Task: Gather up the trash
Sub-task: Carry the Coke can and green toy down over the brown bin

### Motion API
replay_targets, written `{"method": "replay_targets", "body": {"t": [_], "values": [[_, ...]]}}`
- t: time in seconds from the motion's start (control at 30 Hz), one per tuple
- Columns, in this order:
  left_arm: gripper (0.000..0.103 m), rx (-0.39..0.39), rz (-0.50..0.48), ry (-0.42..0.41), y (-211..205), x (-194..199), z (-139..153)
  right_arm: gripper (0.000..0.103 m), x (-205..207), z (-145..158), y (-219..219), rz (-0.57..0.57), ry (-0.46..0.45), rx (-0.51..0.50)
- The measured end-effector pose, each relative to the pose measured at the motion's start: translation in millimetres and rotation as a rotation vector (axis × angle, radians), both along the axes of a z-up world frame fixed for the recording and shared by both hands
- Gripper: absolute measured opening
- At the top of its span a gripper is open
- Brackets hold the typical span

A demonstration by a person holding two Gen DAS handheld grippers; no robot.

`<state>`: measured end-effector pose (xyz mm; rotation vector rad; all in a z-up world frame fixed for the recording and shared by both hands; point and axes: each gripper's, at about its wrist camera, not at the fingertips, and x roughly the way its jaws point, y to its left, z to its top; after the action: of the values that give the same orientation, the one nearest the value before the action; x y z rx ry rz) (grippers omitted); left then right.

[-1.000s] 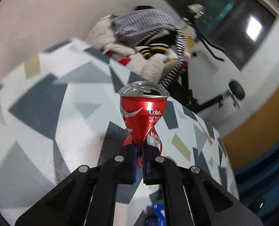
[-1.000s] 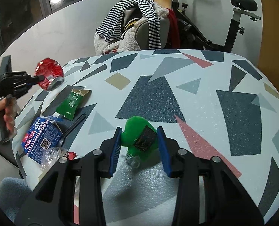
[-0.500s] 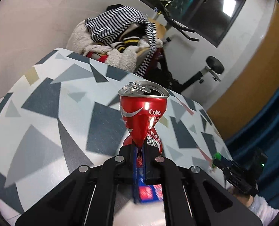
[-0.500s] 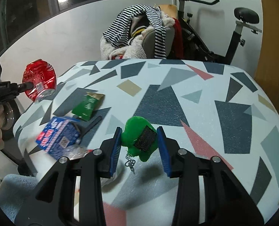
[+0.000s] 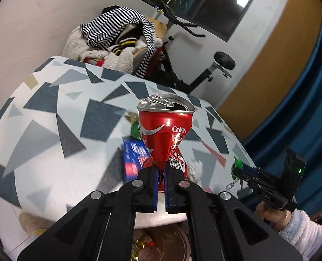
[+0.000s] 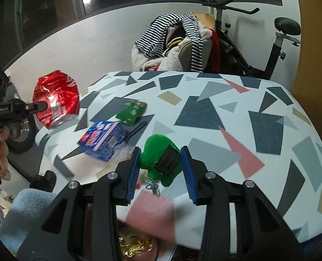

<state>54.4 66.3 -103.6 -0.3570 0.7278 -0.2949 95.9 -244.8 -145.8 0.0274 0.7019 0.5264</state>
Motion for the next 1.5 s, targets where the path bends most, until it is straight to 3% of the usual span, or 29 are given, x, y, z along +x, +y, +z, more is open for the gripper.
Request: {"method": "replay_targets", "body": {"t": [0.33,0.57,0.93,1.1,1.23,1.5], "values": [[0.004,0.046,-0.094,0.028,-34,-76,-37,0.040,-55,-14,10,0.063,0.024,0.028],[0.004,0.103,-0.183,0.134,-57,-107,-94,0.040,-80,-44,18,0.081,0.086,0.038],[0.004,0.182,-0.330,0.353,-93,-89,-178,0.040,-90,-77,19,0.075,0.153,0.024],[0.005,0.258,-0.458,0.547,-124,-74,-233,0.040,-89,-90,17,0.065,0.181,0.030],[0.005,0.323,-0.489,0.630,-139,-70,-264,0.040,-86,-94,13,0.056,0.194,0.047],[0.006,0.339,-0.506,0.754,-140,-70,-303,0.040,-82,-99,8,0.051,0.225,0.054]]}}
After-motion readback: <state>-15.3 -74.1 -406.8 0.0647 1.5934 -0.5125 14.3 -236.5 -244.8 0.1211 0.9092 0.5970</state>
